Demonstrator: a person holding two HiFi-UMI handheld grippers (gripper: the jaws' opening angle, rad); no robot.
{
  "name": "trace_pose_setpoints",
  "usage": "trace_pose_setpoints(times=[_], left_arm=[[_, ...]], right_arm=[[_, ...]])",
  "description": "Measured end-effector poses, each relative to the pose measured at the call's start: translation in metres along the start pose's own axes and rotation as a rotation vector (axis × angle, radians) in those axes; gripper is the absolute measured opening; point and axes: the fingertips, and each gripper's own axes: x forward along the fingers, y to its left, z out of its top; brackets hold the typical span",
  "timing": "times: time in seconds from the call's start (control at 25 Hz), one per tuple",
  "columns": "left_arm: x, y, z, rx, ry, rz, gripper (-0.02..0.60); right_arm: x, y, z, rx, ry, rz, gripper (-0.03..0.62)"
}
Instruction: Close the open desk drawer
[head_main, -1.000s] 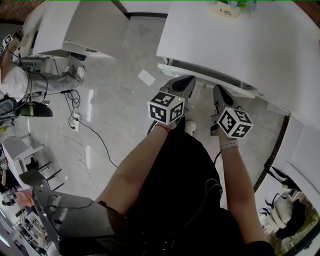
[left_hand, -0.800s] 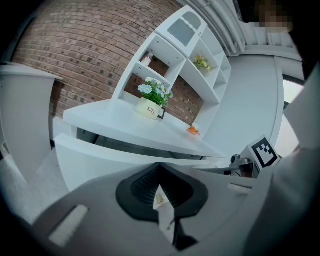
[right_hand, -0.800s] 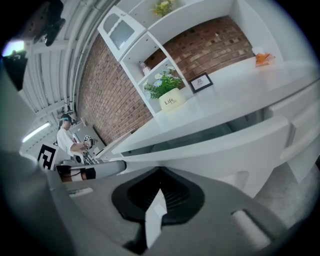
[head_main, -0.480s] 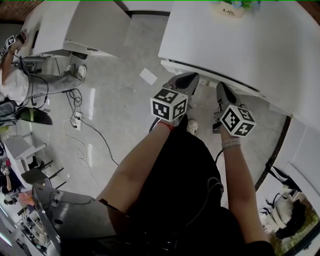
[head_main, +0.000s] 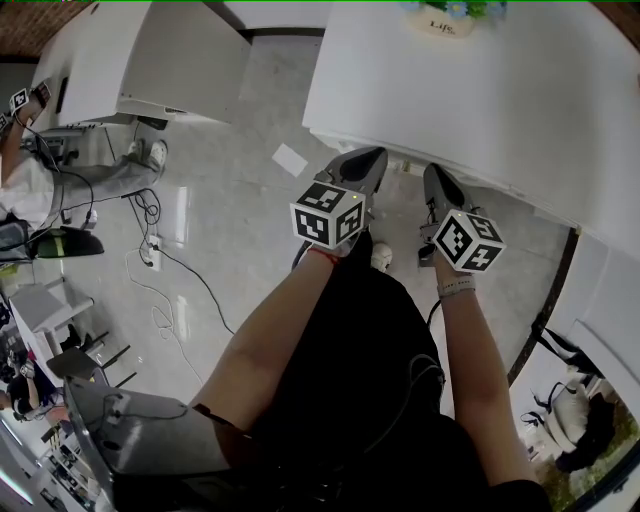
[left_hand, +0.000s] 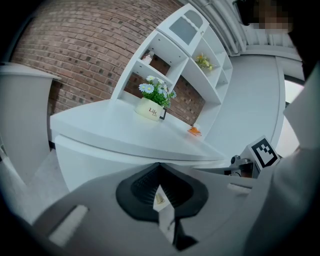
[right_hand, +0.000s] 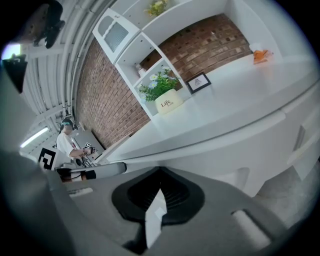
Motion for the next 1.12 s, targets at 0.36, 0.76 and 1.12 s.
trace_pose_setpoints(times=[0.36,0.76,1.12], left_arm=[[0.004,-0.002,-0.001,0.002,-0.008,-0.010,-0.002],[0.004,-0.003,-0.006,-0.007,0.021,-0.020,-0.002],[-0.011,-0.016,0.003,0.050,0.018,-0.040,-0.002]], right_arm=[[-0.001,-0.003,0.001,0.006,-0.011,0.010,0.000],[-0.003,-0.001,0.002,-0.032,-0.009,0.010,0.000],[-0.031,0.011,0.024,-0.133,-0.049,0.085,0.000]])
